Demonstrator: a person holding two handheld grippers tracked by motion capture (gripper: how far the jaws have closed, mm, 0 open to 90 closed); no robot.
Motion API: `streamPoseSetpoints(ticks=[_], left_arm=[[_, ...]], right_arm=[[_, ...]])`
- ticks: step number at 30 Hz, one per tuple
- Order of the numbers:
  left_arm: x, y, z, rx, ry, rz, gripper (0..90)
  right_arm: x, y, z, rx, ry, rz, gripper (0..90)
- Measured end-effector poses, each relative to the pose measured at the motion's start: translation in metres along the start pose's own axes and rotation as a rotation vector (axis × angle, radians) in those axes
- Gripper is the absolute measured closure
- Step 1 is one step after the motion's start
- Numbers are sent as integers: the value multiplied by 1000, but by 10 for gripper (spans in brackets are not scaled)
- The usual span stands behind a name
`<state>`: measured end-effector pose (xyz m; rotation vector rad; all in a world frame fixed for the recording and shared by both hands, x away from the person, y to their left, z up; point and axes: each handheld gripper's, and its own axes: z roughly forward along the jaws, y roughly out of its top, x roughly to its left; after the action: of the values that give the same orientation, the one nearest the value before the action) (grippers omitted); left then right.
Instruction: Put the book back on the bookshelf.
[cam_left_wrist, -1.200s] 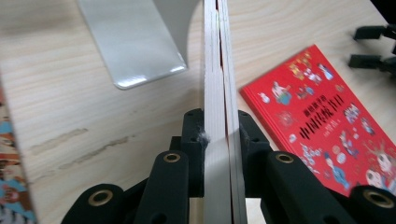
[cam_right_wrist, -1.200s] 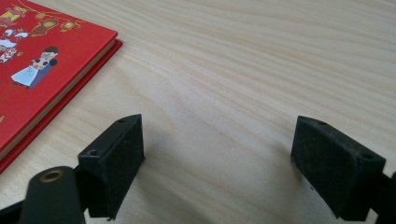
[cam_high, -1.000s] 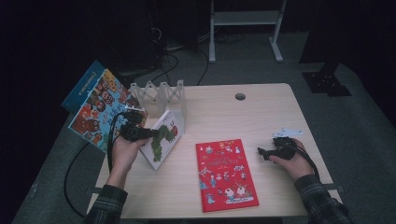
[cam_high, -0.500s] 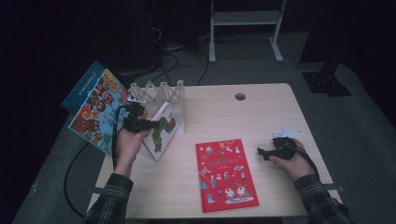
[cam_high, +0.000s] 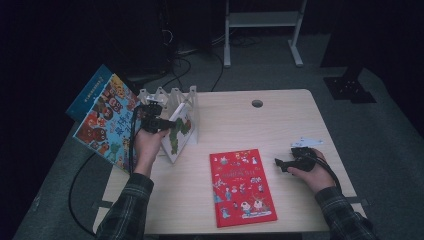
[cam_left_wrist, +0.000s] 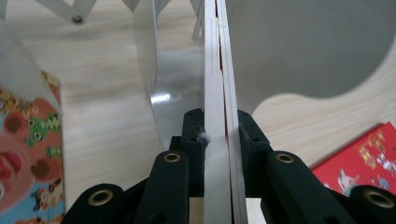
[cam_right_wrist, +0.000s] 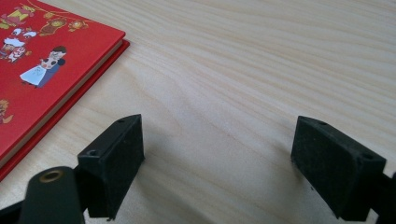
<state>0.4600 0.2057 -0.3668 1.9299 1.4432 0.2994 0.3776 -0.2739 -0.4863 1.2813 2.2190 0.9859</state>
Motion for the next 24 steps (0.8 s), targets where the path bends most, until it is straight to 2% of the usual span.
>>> streamPoseSetpoints(ticks=[2,7,10,13,14,15,17,19,22,24], left_arm=[[0,3,5,0,-13,-6,761],[-5,12,13,-5,5,2,760],[-4,12,18,-12,-6,-11,758],[-2,10,20,-12,-8,-5,755],[-1,9,19,-28,-21,-9,745],[0,9,17,-51,-39,-16,699],[1,8,14,-62,-39,-11,643],[2,5,12,-50,-41,-3,605],[6,-1,9,-58,-63,-4,578],[7,-3,6,-40,-77,8,547]], right_arm=[[0,0,0,0,0,0,157],[0,0,0,0,0,-2,157],[0,0,0,0,1,-2,157],[0,0,0,-1,2,-4,158],[0,0,0,0,2,-2,158],[0,0,0,0,2,-2,158],[0,0,0,0,2,-3,157],[0,0,0,0,2,-2,158],[0,0,0,-1,2,-3,157],[0,0,0,0,2,-3,157]])
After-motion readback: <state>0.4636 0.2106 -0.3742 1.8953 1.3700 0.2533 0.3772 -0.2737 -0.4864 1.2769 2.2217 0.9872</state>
